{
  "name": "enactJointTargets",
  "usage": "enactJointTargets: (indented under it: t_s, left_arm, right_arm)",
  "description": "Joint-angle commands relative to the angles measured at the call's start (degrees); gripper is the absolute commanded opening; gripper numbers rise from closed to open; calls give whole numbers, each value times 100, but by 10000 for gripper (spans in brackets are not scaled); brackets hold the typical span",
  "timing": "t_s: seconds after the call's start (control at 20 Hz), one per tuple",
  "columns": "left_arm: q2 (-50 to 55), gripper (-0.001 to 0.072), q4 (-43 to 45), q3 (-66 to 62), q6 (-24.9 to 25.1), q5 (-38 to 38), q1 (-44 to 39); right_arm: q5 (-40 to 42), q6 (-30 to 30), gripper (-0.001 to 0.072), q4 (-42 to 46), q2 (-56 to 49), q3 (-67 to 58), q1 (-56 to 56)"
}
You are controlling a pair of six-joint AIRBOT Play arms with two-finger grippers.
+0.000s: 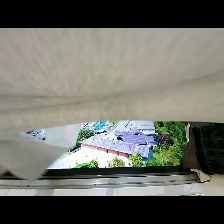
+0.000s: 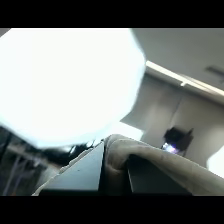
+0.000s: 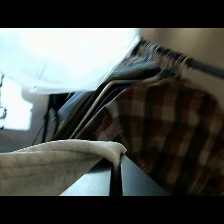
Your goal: Fold the clothes and pants, and hang the long-sleeved shirts on hangers.
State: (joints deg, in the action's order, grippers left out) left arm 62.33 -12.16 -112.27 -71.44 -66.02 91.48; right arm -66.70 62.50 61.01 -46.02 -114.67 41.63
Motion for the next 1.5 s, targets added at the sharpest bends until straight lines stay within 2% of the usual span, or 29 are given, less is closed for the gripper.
enactJointTargets:
  t_s: [0.0,0.1,0.2,0.3,0.4,0.55,0.65,0.8,0.9,0.95,1.0,1.05,1.1,1.15,1.2,1.3,1.45]
  left_arm:
    - [-13,35,3180,26,-59,-1279,-750]
    - [-13,35,5329,243,-57,-1886,-1620]
    - [-11,34,7195,704,-52,-2234,-2404]
    - [61,35,8284,1200,-15,-2186,-2896]
    - [341,35,8284,1499,-15,-1856,-3121]
    - [1099,34,7801,1602,-61,-1078,-3471]
    - [1733,34,7545,1602,-212,-393,-3777]
    - [2618,35,7444,1602,-387,678,-4376]
    - [3150,35,7444,1596,-520,1576,-4819]
    - [3357,36,7444,1593,-531,2076,-5005]
    - [3534,67,7466,1593,-527,2599,-5165]
    - [3639,278,7469,1591,-525,2970,-5243]
    - [3674,539,7471,1587,-522,3147,-5248]
    - [3670,565,7534,1528,-522,3067,-5152]
    - [3659,565,7733,1392,-522,2675,-5001]
    - [3646,567,8561,1054,-527,1185,-4614]
    - [3659,540,9501,1106,-697,-975,-4068]
  right_arm:
    - [-2240,11,29,-1113,-149,385,11]
    - [-3016,168,29,-1012,-146,1005,11]
    - [-3449,402,30,-769,-146,1611,11]
    - [-3403,461,30,-737,-149,2247,11]
    - [-2841,621,29,-664,-155,3010,-127]
    - [-1108,1016,29,-264,-422,4291,-1034]
    - [232,1126,29,-61,-1058,4767,-1882]
    - [2072,1248,29,28,-2769,4529,-2968]
    - [2769,1517,31,17,-4085,3768,-3364]
    - [2820,1545,33,17,-4686,3235,-3482]
    - [2763,1543,64,24,-5195,2671,-3574]
    - [2503,1545,312,4,-5600,2076,-3620]
    - [2168,1545,562,13,-5825,1604,-3633]
    - [1777,1543,553,76,-5886,1276,-3600]
    - [1438,1537,551,114,-5838,1126,-3526]
    - [595,1384,502,101,-5637,1104,-3268]
    - [-1088,942,495,-450,-5316,1464,-3018]
